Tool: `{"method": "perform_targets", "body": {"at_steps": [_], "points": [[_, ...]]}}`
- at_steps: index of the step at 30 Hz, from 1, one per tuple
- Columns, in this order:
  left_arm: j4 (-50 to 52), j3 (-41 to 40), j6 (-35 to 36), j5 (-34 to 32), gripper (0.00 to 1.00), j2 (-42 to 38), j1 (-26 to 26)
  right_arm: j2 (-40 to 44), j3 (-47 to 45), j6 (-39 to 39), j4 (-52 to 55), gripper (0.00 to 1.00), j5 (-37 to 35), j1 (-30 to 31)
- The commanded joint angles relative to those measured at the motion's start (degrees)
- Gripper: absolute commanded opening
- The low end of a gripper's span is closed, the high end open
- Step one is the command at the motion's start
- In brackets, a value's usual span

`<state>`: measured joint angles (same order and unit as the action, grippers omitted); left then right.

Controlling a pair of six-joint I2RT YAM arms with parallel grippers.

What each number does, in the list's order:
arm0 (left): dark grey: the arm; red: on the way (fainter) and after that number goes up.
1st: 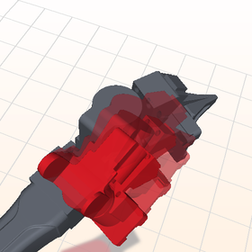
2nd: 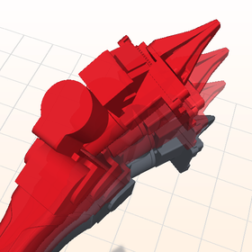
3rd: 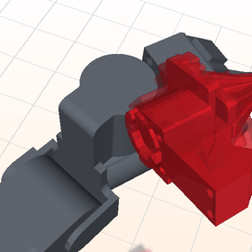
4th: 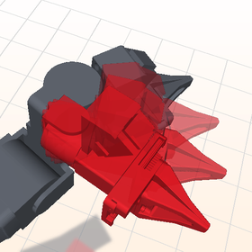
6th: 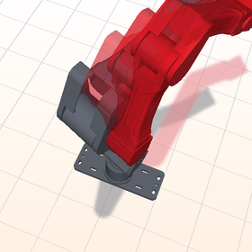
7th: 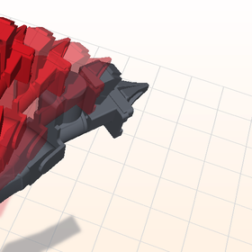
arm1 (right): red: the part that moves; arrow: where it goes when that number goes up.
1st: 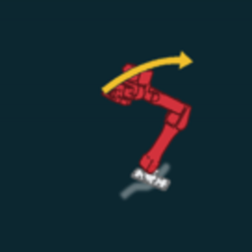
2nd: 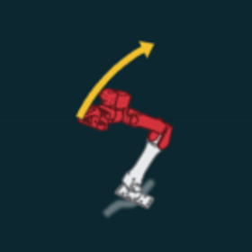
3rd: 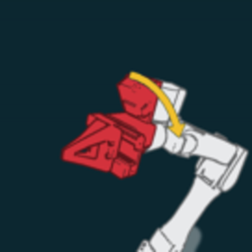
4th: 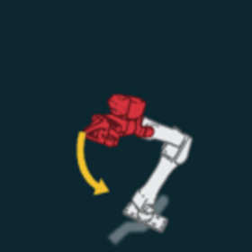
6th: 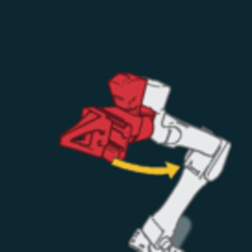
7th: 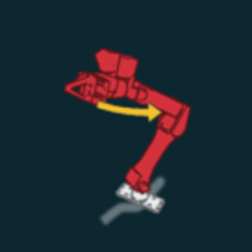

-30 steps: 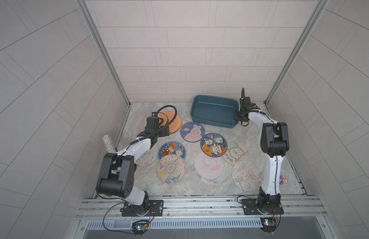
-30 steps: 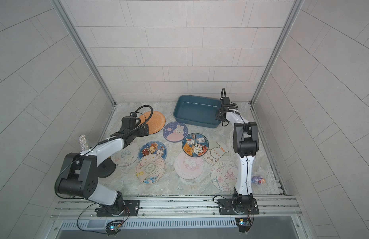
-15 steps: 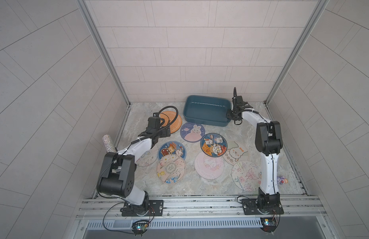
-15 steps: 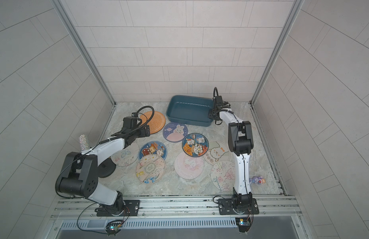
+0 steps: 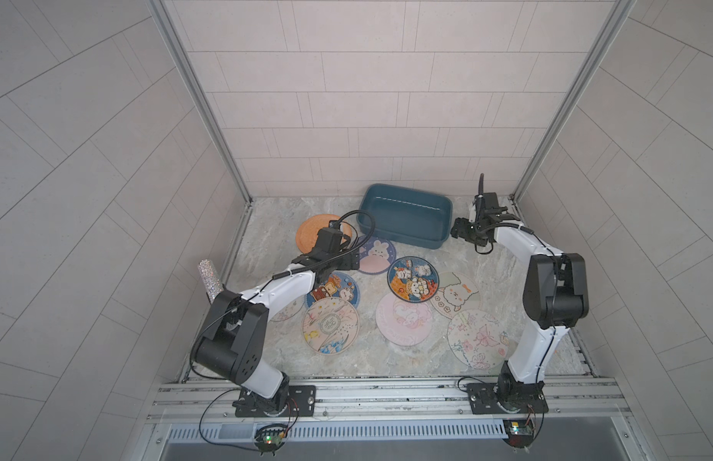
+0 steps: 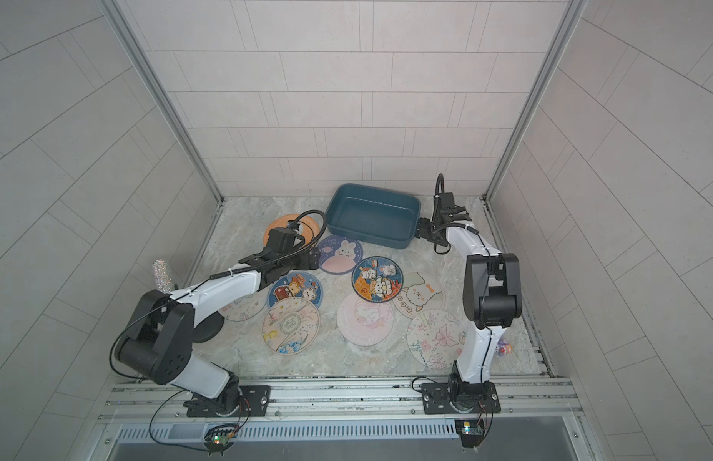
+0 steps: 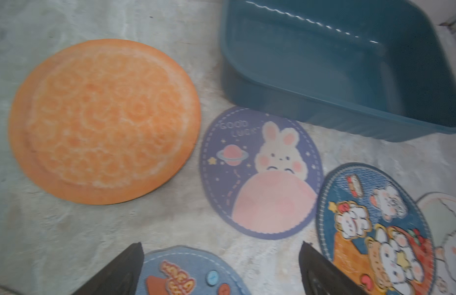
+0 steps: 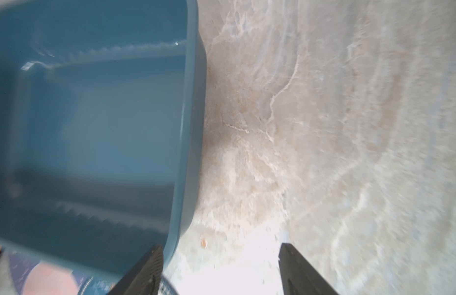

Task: Put the coasters into the storage box
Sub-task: Pick up the coaster from the center of the board.

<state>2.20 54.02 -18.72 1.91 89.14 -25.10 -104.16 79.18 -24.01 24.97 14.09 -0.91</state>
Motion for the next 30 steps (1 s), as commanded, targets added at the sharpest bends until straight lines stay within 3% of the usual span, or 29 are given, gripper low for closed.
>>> {"method": "perform_targets", "body": {"at_steps": [1,12,20,30], "points": [[0.91,2.08,-5.12,2.14,1.0,2.25,-2.89,3.43,-6.68,0.21,0.7,0.75,5.43,0.54],[2.5,7.14,-9.04,8.94,0.96,9.54,-9.19,11.11,-22.95,2.38,-1.37,0.74,14.18,1.35],[3.87,10.2,-10.63,14.46,0.77,15.86,-11.45,10.37,-26.45,1.8,-5.43,0.71,17.6,4.11],[3.71,11.68,-12.56,16.81,0.75,21.19,-12.45,7.79,-26.86,0.54,-8.18,0.7,18.34,6.24]]}}
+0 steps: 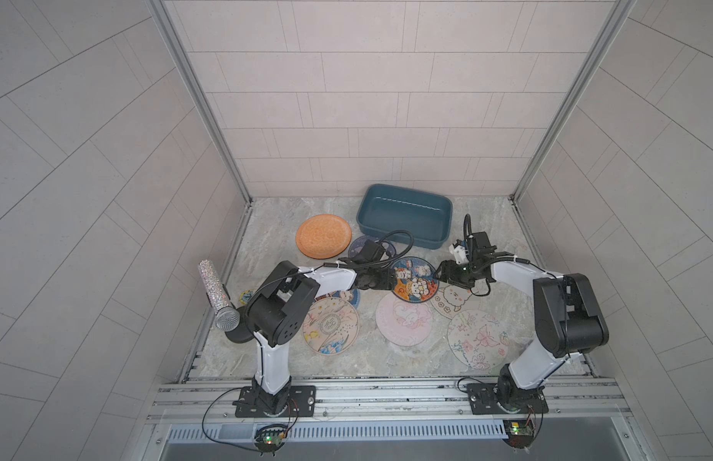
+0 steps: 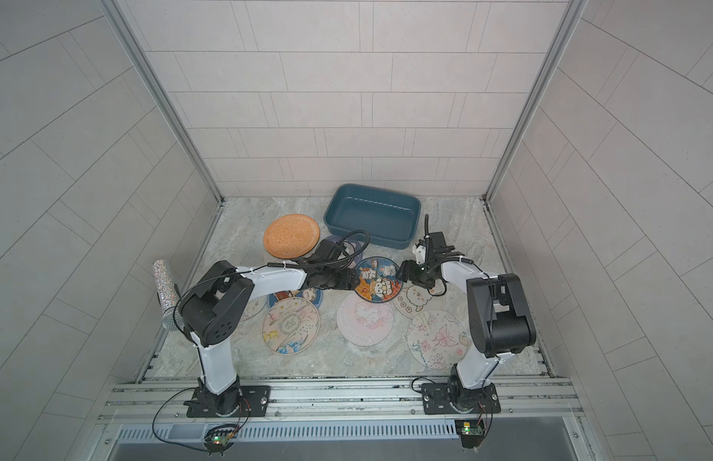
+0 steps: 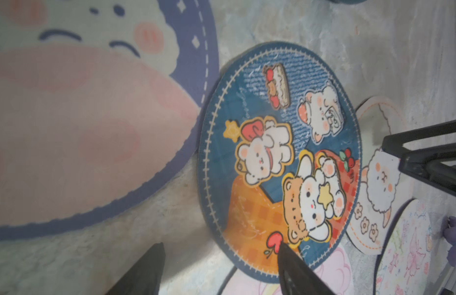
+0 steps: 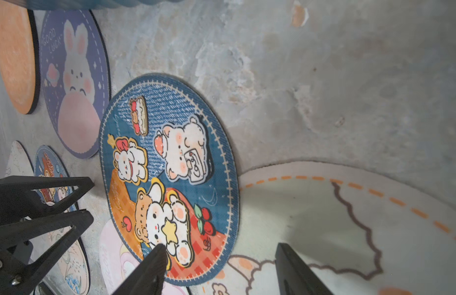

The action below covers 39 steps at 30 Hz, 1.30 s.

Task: Put the coasters into the storage box
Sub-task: Pick up the coaster from the center of the board.

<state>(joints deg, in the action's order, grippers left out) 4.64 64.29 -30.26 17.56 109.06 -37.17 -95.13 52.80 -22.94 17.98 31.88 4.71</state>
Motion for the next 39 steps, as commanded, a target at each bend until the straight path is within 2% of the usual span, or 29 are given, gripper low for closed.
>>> {"method": "perform_targets", "body": {"at_steps": [1,18,24,29,35,38,39], "points": [[1.25,1.49,-1.26,1.16,0.75,1.58,-0.52,-1.58,-0.33,-0.54,-1.19,0.7,0.49,0.81],[2.34,3.99,-2.26,3.26,0.72,5.16,-1.29,-6.78,-0.37,-2.04,-3.2,0.64,1.27,3.79],[2.75,4.02,-2.06,3.53,0.7,5.62,-1.33,-7.26,-0.41,-2.62,-3.79,0.55,2.26,4.34],[2.78,4.14,-2.17,3.78,0.69,5.93,-1.41,-7.18,-0.42,-3.21,-4.52,0.41,2.92,4.45],[2.91,3.94,-2.17,3.71,0.69,5.51,-1.42,-6.44,-0.5,-3.93,-5.38,0.12,2.95,4.53],[2.95,3.61,-2.21,3.62,0.69,4.56,-1.34,-4.75,-0.11,-4.43,-5.63,0.01,3.41,4.52],[2.61,3.32,-2.41,3.78,0.69,4.05,-1.37,-4.0,0.06,-4.64,-5.64,0.0,3.62,4.49]]}}
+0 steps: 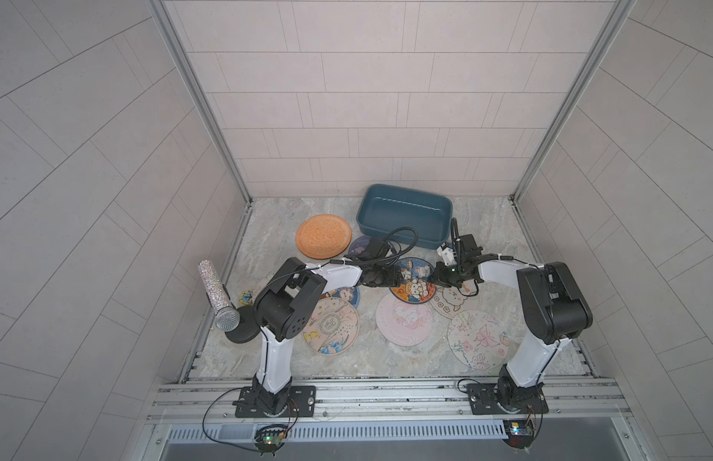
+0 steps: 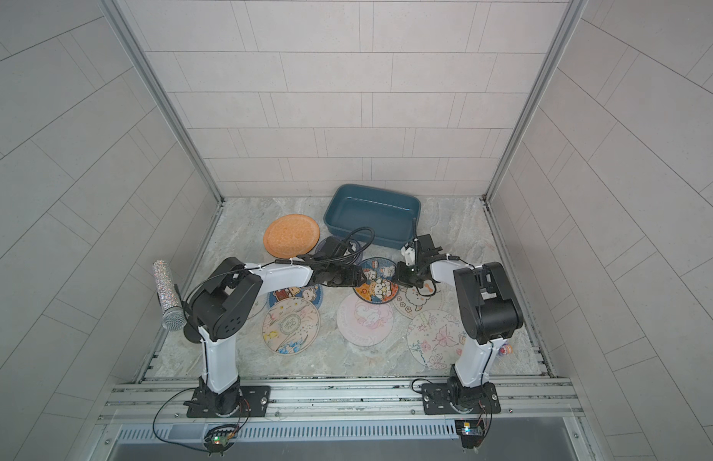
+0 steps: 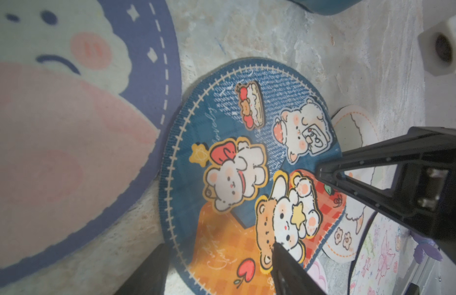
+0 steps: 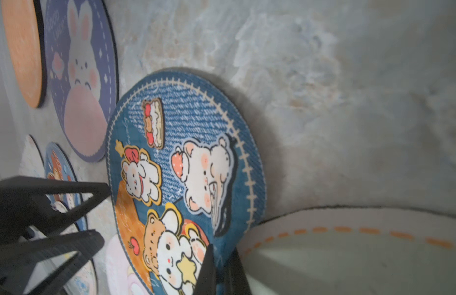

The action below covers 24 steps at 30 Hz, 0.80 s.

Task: Put the coasters into the storage box
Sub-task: Pick up the coaster from the center of the board.

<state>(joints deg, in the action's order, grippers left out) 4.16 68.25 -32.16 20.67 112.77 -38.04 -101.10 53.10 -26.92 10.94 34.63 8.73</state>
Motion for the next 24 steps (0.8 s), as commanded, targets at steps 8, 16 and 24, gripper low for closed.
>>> {"method": "perform_targets", "body": {"at_steps": [8,16,24], "points": [[-1.92,-4.41,-3.12,1.67,0.81,-5.7,2.09,7.41,5.37,0.87,7.54,0.0,6.43,1.05],[-3.67,-9.03,-4.14,1.27,0.95,-11.91,6.61,9.59,16.36,2.57,14.16,0.0,11.45,1.46],[-2.66,-11.64,-3.35,1.38,0.97,-15.32,9.14,4.23,29.83,-0.64,12.87,0.0,9.77,1.29]]}}
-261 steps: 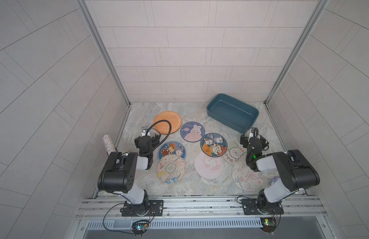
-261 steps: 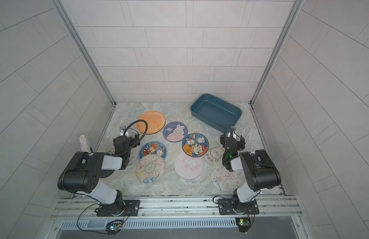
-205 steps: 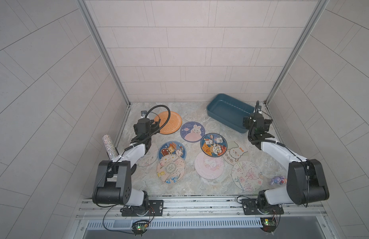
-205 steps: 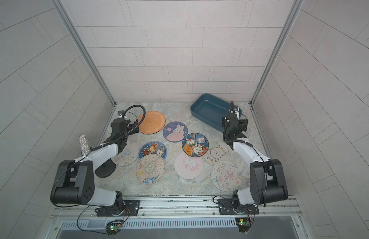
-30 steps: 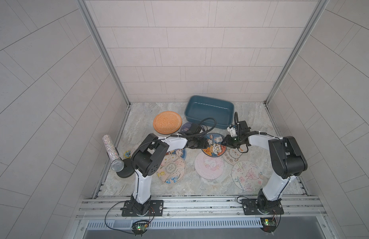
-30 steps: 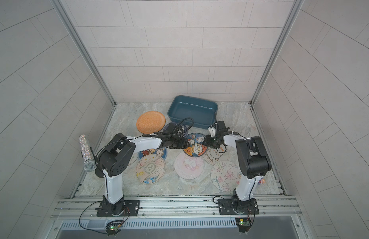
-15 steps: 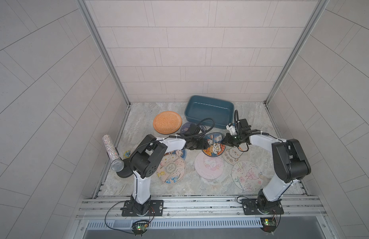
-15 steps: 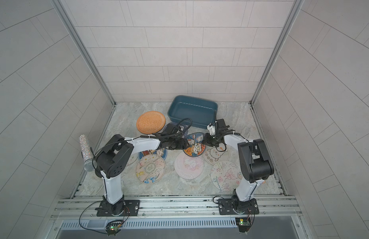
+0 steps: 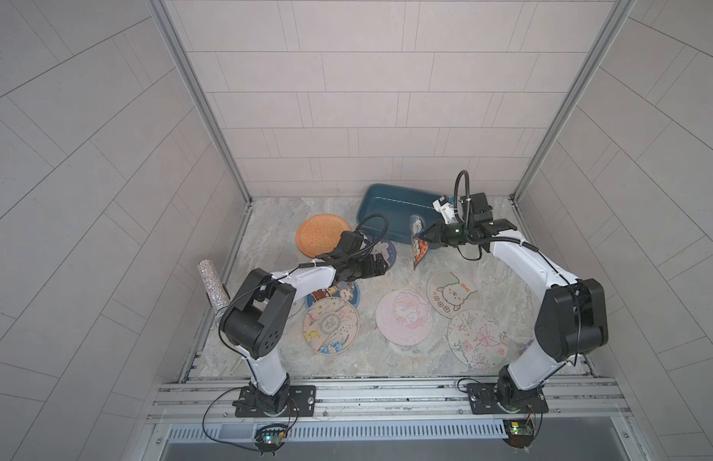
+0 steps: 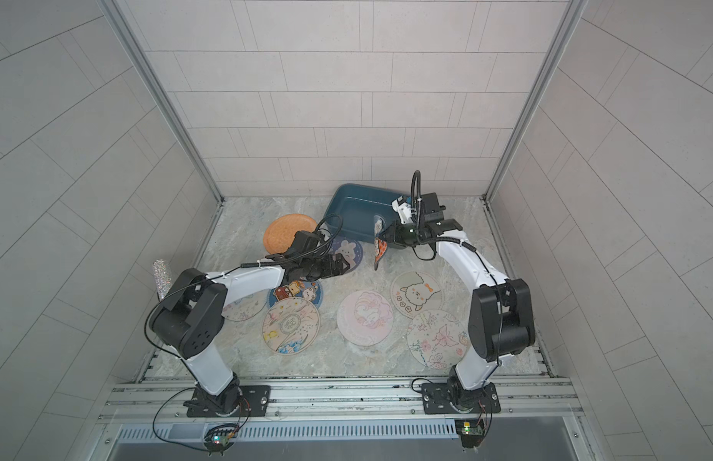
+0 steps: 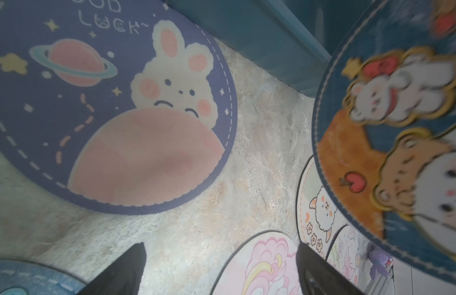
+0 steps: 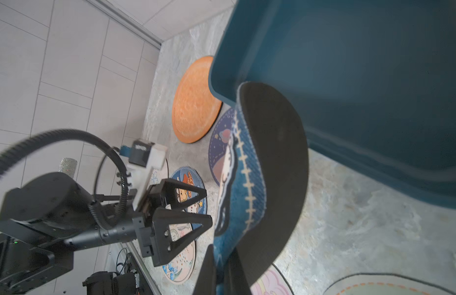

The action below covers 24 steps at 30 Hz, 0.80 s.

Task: Put the coasters into the storage box
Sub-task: Place the coaster in the storage box.

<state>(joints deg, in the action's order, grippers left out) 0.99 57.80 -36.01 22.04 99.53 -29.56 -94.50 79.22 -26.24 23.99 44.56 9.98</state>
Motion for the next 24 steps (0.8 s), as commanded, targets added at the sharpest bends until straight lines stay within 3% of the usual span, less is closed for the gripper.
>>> {"method": "perform_targets", "body": {"at_steps": [1,17,24], "points": [[0.66,-1.58,0.63,-0.07,0.97,-2.5,0.95,-3.74,5.6,-2.19,-1.14,0.0,-0.17,-0.02],[4.16,-5.76,2.78,-0.82,0.99,-8.42,6.02,-32.01,34.08,-16.06,-15.78,0.0,0.46,0.36],[5.31,-5.83,3.48,-1.6,0.99,-9.21,7.15,-37.35,34.7,-16.33,-13.45,0.0,-4.37,-1.18]]}}
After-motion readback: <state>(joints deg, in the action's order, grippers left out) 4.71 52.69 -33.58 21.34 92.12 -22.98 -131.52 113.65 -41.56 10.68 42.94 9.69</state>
